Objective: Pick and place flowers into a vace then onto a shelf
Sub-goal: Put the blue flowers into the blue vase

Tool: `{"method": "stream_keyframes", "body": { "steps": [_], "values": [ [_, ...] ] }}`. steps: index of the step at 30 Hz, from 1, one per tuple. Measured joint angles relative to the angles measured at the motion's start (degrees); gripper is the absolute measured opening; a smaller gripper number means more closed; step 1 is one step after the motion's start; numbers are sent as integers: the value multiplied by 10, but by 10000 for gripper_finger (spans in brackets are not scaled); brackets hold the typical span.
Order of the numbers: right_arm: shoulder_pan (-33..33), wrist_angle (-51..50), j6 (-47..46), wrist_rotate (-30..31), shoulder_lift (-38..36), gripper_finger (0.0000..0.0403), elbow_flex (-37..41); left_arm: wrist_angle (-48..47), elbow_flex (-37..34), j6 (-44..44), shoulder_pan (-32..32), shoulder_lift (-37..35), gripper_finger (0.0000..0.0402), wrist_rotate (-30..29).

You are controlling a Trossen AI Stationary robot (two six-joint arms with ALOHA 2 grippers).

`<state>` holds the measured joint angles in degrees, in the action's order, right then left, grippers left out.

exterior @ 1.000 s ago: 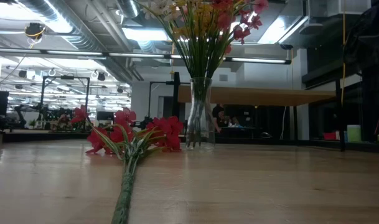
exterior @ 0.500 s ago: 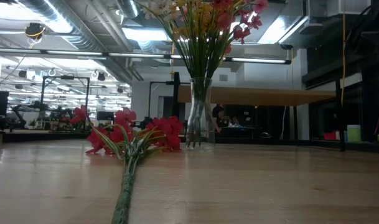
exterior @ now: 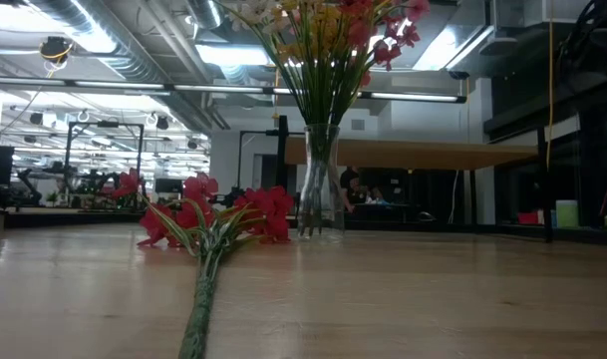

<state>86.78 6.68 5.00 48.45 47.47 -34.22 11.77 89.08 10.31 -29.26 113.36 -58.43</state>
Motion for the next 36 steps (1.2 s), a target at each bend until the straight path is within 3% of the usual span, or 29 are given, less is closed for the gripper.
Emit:
{"method": "stream_keyframes", "body": {
  "steps": [20,36],
  "values": [
    [0,10,14,0,1,3,0,0,0,15,0,0,2,0],
    [1,27,28,-56,1,3,0,0,0,15,-2,0,3,0]
  ]
}}
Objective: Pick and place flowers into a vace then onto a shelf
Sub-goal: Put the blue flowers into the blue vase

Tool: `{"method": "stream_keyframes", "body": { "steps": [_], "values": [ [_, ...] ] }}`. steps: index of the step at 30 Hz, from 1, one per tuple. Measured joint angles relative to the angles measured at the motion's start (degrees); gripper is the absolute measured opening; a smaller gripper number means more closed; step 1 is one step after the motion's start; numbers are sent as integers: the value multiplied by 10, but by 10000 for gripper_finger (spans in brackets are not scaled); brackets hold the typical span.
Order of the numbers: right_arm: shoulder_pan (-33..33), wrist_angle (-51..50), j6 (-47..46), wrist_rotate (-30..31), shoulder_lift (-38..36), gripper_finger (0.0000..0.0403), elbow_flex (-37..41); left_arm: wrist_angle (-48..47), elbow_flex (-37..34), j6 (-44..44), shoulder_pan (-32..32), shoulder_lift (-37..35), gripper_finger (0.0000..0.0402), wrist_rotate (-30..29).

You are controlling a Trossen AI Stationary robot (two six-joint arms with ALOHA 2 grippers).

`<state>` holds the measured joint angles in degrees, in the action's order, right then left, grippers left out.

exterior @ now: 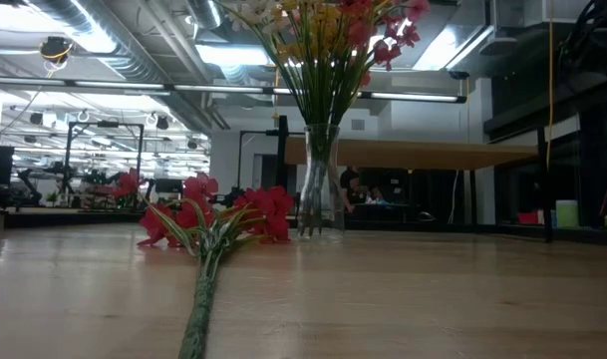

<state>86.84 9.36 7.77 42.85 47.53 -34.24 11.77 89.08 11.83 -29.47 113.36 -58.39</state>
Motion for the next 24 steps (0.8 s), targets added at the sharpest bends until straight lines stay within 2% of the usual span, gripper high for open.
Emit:
{"method": "stream_keyframes", "body": {
  "steps": [11,17,24],
  "values": [
    [-15,6,3,-1,0,3,2,0,0,0,0,0,2,0],
    [-49,69,16,0,-4,3,52,0,0,-1,0,0,3,0],
    [-54,77,-10,1,-9,3,74,0,0,-1,-2,0,3,10]
  ]
}}
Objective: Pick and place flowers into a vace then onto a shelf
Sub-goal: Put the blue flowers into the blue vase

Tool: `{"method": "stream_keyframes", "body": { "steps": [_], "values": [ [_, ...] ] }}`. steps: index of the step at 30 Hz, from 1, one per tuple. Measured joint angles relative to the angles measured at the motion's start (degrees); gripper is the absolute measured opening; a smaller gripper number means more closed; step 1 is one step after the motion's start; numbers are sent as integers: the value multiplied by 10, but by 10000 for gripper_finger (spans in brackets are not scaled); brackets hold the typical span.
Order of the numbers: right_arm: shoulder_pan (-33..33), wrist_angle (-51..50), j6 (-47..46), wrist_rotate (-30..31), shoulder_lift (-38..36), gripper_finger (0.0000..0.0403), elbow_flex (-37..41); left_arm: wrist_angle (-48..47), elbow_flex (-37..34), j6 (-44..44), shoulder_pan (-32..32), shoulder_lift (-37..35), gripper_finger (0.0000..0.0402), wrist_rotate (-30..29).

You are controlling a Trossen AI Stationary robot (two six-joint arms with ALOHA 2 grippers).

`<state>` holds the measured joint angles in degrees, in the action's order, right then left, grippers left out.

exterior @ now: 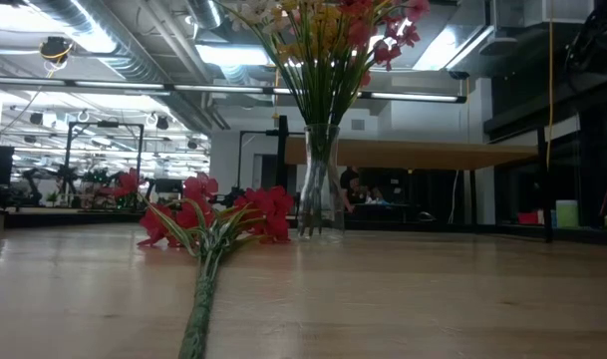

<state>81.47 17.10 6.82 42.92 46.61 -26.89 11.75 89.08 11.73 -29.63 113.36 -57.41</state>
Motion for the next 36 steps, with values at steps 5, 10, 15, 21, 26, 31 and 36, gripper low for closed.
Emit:
{"method": "stream_keyframes", "body": {
  "steps": [5,10,15,21,26,31,36],
  "values": [
    [0,-1,-8,0,7,3,1,0,0,0,0,0,2,7],
    [0,-23,-21,-1,22,3,1,0,0,0,0,0,2,7],
    [0,-23,-30,0,38,3,1,0,0,0,0,0,3,7],
    [0,-31,-51,10,60,3,1,0,0,1,0,0,3,7],
    [0,-15,-79,11,70,3,25,0,0,1,0,0,2,7],
    [-2,33,-81,12,64,8,61,0,0,1,0,0,3,7],
    [-2,32,-84,12,63,35,74,0,0,6,0,0,3,8]
  ]
}}
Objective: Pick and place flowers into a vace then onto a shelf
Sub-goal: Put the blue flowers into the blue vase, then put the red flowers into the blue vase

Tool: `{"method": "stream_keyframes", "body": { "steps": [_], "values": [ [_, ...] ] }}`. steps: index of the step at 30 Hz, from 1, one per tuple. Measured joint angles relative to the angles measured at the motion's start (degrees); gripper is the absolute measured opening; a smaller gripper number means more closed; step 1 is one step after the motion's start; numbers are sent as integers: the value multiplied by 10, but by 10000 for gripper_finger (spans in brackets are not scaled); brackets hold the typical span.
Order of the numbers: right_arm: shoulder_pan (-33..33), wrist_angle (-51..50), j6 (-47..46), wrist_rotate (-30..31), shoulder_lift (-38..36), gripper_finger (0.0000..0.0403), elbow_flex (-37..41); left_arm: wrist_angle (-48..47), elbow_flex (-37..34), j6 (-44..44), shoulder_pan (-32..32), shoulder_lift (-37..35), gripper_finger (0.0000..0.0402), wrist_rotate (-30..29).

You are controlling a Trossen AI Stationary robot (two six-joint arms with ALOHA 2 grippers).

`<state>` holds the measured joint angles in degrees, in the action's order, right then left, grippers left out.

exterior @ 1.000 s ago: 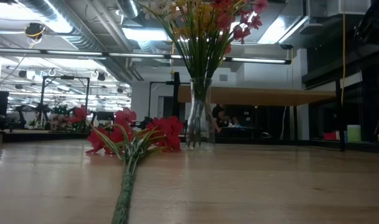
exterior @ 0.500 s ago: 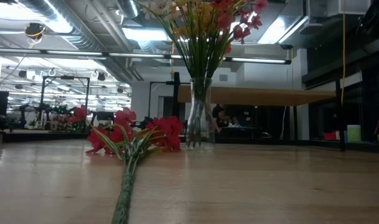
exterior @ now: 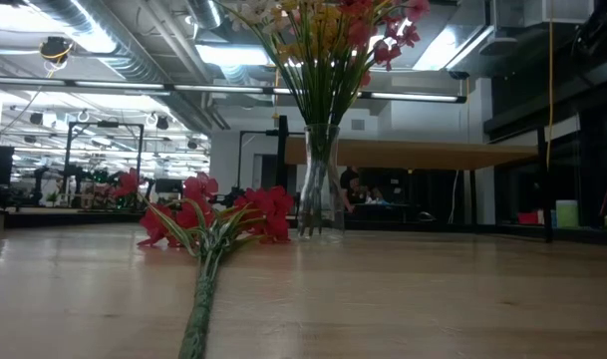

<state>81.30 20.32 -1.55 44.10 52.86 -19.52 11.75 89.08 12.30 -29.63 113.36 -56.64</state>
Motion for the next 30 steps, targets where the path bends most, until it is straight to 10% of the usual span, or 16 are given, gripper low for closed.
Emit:
{"method": "stream_keyframes", "body": {
  "steps": [19,30],
  "values": [
    [-9,-104,-88,-12,-14,180,-2,0,0,6,0,0,4,28],
    [-8,-351,-161,-71,-64,190,-77,0,0,6,0,0,5,28]
  ]
}}
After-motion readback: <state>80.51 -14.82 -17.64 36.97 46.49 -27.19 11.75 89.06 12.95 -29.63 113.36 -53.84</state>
